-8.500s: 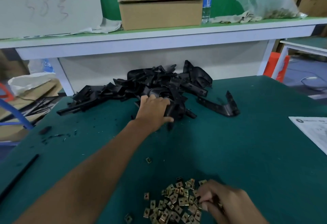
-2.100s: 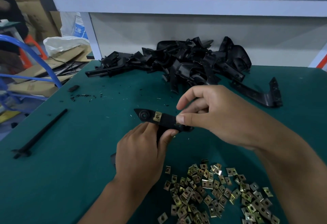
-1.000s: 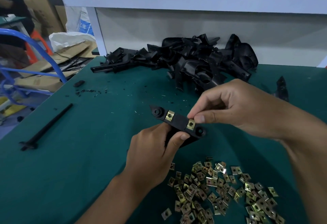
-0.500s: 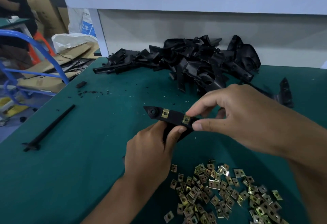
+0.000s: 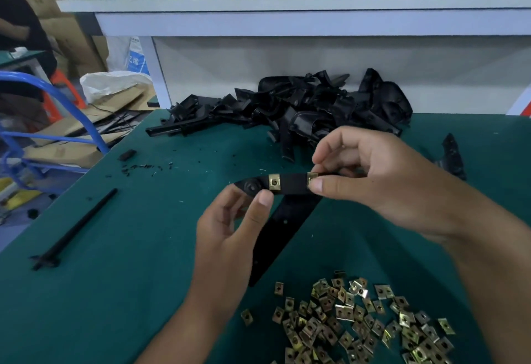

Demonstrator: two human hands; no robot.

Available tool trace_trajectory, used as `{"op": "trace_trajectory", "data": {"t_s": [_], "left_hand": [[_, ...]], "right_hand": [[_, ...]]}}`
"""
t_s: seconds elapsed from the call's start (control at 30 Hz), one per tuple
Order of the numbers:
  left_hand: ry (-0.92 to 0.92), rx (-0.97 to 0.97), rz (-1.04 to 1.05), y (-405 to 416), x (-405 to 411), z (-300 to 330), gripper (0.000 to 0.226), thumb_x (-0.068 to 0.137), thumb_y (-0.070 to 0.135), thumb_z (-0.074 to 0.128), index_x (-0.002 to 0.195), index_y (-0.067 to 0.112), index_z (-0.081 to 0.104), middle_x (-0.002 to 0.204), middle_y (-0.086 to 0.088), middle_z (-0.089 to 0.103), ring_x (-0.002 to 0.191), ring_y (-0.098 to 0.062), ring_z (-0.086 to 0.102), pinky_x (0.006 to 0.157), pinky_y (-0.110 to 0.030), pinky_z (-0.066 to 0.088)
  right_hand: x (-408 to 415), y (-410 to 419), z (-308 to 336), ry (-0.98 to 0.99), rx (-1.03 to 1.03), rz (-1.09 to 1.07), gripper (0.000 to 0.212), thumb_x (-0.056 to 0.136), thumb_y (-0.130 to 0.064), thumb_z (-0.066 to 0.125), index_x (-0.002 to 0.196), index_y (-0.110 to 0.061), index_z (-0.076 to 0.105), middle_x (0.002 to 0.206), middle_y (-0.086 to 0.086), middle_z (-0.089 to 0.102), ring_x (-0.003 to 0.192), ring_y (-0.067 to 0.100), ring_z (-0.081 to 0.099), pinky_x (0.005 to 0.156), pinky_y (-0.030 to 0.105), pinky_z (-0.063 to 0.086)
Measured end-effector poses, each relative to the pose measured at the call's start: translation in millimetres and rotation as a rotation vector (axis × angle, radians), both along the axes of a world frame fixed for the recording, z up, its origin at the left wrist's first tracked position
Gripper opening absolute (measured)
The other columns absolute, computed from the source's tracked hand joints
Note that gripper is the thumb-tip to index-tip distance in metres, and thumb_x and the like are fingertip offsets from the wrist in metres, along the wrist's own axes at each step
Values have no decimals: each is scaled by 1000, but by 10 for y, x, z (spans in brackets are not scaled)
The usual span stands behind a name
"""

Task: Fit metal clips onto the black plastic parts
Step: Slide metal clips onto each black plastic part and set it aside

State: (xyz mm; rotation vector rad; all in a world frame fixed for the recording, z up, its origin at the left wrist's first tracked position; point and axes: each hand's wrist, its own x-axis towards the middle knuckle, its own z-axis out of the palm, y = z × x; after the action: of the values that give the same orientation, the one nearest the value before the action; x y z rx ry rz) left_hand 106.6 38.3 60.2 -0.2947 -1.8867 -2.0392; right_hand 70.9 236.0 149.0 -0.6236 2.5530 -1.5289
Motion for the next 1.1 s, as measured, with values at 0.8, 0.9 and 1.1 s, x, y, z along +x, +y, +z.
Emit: {"op": "trace_trajectory", "data": {"t_s": [0.8, 0.9, 1.1], "left_hand": [[-105, 178, -63, 74, 104, 193, 32, 74, 44, 83, 70, 15, 71, 72, -1, 64, 74, -15, 59, 81, -36, 53], [-173, 168, -128, 214, 202, 240, 44, 77, 57, 78, 72, 14, 70, 72, -2, 61, 73, -19, 57, 76, -47, 49], [-205, 58, -377, 963, 670, 335, 49, 69, 67, 69, 70, 18, 69, 69, -5, 64, 70, -30, 62, 75, -56, 57]], "right_hand": [[277, 177, -127, -222, -375, -16, 37, 85, -43, 68, 120, -30, 73, 105, -3, 65, 89, 6, 61, 68, 25, 51], [624, 318, -203, -134, -284, -144, 37, 83, -49, 67, 119, -38, 71, 100, -12, 68, 90, 3, 62, 75, 30, 50], [1649, 812, -237, 21, -365, -496, 41, 87, -55, 65, 114, -25, 73, 90, -2, 57, 82, 10, 51, 74, 28, 43]]}}
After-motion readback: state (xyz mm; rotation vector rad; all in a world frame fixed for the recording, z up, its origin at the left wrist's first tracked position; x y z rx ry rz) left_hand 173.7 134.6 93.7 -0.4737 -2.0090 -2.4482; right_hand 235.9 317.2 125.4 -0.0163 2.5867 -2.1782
